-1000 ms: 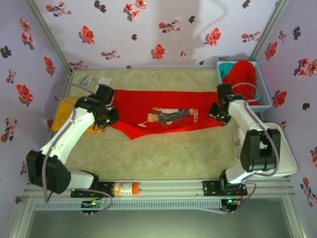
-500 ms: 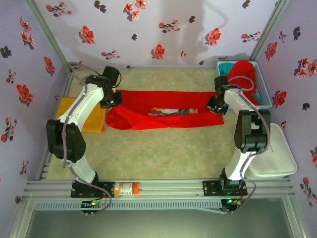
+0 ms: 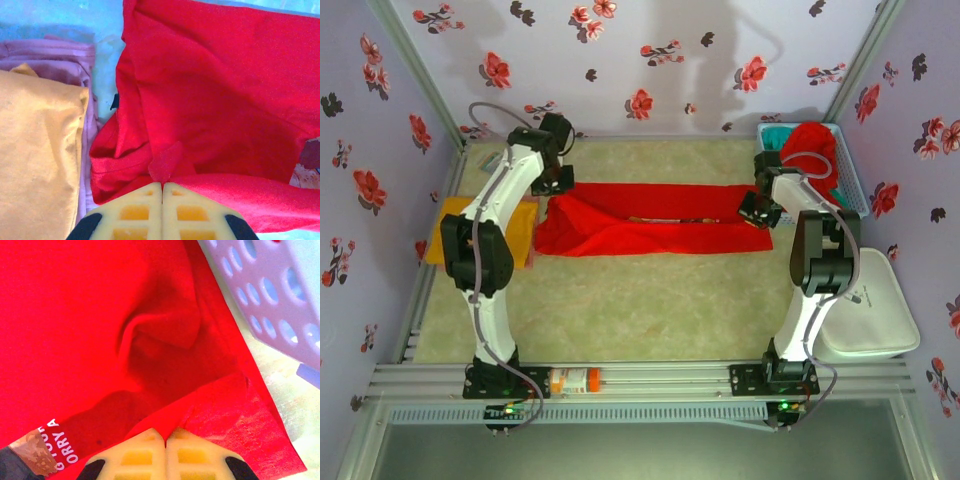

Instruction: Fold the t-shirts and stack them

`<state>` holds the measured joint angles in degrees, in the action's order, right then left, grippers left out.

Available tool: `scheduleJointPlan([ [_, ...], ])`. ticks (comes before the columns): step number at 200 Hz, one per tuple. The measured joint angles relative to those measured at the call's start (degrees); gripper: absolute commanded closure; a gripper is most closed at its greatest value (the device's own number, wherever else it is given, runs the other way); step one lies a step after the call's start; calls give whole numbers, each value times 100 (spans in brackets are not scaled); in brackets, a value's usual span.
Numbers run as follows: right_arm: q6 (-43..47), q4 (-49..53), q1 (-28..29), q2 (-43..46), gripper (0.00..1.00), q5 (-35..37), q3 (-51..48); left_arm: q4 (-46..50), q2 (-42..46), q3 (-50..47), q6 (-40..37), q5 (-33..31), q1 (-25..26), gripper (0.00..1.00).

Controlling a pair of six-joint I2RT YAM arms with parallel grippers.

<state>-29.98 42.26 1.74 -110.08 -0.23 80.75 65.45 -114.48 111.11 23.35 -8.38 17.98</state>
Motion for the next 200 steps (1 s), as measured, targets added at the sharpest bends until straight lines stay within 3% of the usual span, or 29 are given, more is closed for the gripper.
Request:
scheduleJointPlan([
  [89,0,-39,0,-59,93,7,59,581,-846,1167,-131,-227,0,100],
  [107,-2,-44,0,-94,79,7,63,721,-1040,1460,-136,-308,2,100],
  [126,-35,-61,-2,-120,54,2,63,787,-1167,1591,-146,-354,2,100],
  [145,-28,-153,-4,-116,42,-9,63,848,-1222,1591,-149,-367,2,100],
  [200,0,-476,48,245,35,-184,-184,922,-1283,1683,-149,-367,2,100],
])
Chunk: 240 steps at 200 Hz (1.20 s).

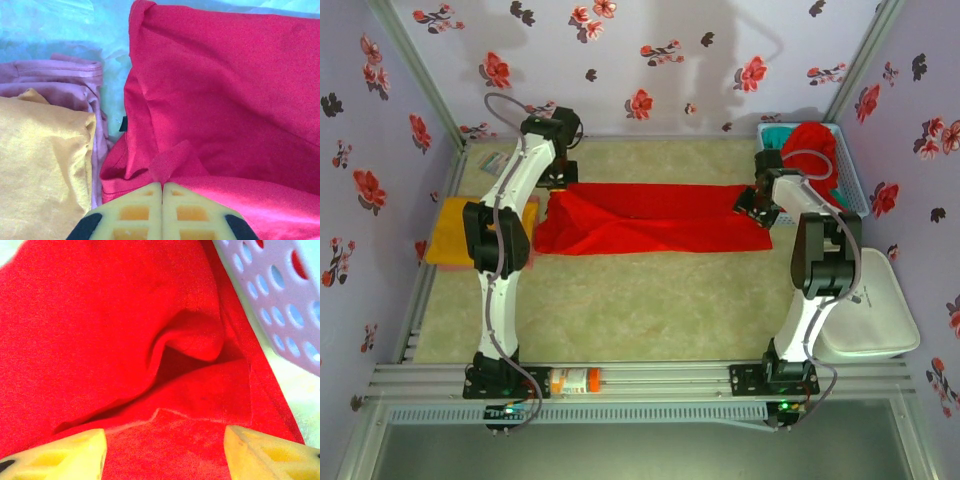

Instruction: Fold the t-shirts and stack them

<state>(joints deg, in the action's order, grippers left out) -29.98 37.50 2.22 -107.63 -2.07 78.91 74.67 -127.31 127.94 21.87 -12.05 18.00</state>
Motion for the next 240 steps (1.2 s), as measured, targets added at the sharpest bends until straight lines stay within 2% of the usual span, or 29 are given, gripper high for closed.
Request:
scheduleJointPlan([
  [75,0,-223,107,387,33,-144,-474,315,-896,1270,11,-44,0,100],
  [94,0,-234,111,417,32,-173,-597,365,-1213,1659,24,-142,0,87],
  [107,0,-238,116,461,32,-199,-660,363,-1340,1735,22,-214,0,68],
  [112,0,-245,120,490,32,-210,-682,365,-1379,1738,9,-236,0,63],
  [139,4,-258,190,640,32,-247,-756,361,-1458,1628,20,-306,0,60],
  [153,50,-282,297,715,32,-249,-756,225,-1272,1165,9,-328,0,64],
  [193,354,-422,1064,772,32,-273,-664,-350,192,-1362,-109,-271,-28,70],
  [218,614,-485,1683,623,32,-289,-190,-664,1176,-2518,-136,-46,-210,68],
  [240,826,-538,2218,326,32,-269,411,-927,1537,-3086,-170,98,-435,65],
])
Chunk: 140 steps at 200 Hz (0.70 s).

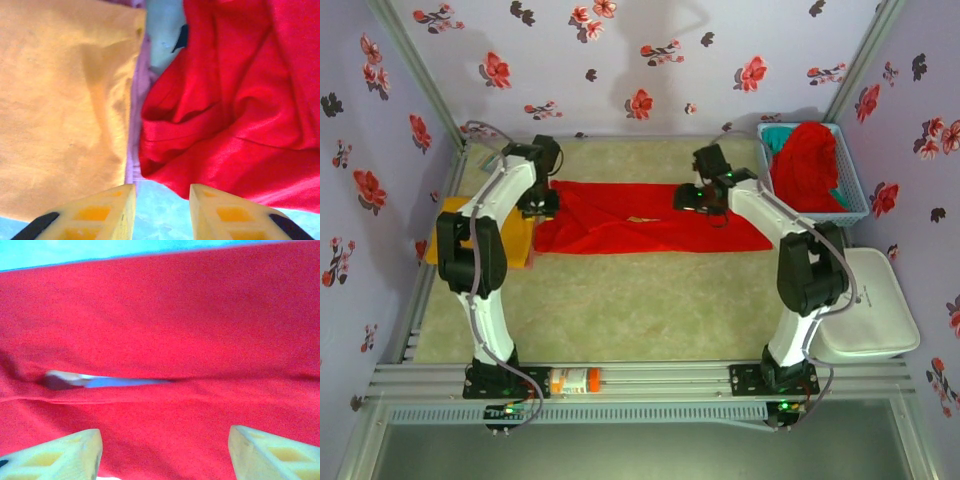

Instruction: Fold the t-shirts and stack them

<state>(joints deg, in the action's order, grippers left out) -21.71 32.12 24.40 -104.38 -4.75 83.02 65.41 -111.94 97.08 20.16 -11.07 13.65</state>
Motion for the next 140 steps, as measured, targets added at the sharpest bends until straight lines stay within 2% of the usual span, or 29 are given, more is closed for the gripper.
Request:
scheduleJointPlan([
  [29,79,-87,549,-474,32,0,560,-542,-7,-612,22,330,-179,62],
  [61,72,-103,898,-916,31,2,684,-981,-149,-852,66,605,-203,62],
  [95,-7,-144,1069,-1158,31,0,643,-1427,-254,-1054,155,686,-203,66],
  [140,-282,-341,1073,-1156,32,103,2,-1646,-354,-1241,219,662,-203,66],
])
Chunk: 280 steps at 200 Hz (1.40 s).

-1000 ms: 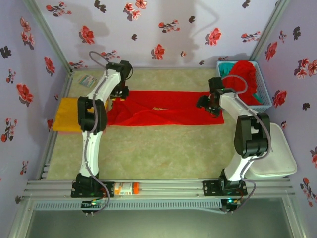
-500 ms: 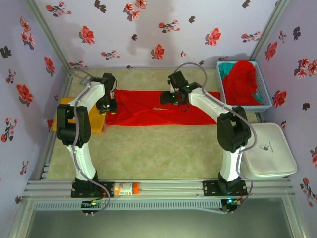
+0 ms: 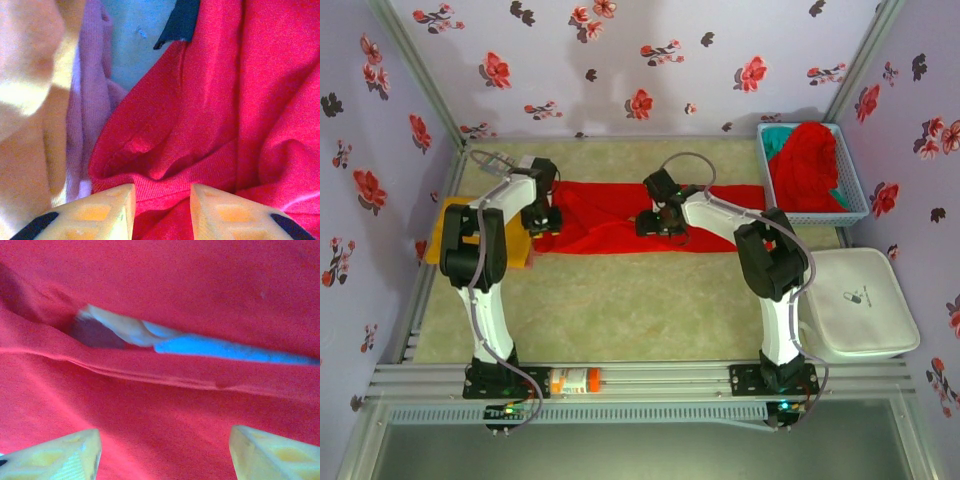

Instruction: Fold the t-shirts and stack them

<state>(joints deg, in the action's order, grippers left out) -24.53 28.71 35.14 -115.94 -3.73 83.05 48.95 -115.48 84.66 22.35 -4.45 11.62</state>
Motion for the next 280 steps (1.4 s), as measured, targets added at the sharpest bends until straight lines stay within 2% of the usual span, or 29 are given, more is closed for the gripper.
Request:
scheduleJointPlan([
  [20,-107,9,-22,-2,32,140,-216,-76,-59,-26,2,0,0,67],
  [45,-282,-2,-87,-31,33,247,-264,-114,-61,-66,20,-2,0,77],
  [49,-319,-4,-109,-35,33,254,-264,-140,-61,-85,33,-4,0,79],
  [62,-444,-9,-179,-46,34,286,-264,-184,-61,-166,90,-4,0,95],
  [78,-601,-37,-280,-57,34,291,-264,-227,-15,-273,90,-42,0,100],
  [144,-1010,-319,-466,-31,35,240,-404,-223,463,-654,136,-90,-59,100],
  [155,-1025,-363,-472,-17,35,223,-437,-223,564,-684,149,-87,-76,84],
  [165,-1029,-407,-479,7,35,203,-470,-212,629,-691,179,-103,-81,77],
  [201,-1021,-542,-487,90,33,114,-584,-155,658,-688,192,-120,-175,70],
  [232,-999,-614,-485,256,30,24,-754,-254,846,-684,433,343,-118,59],
  [280,-999,-446,-483,592,26,4,-813,-1084,1172,-721,1036,1082,487,55],
])
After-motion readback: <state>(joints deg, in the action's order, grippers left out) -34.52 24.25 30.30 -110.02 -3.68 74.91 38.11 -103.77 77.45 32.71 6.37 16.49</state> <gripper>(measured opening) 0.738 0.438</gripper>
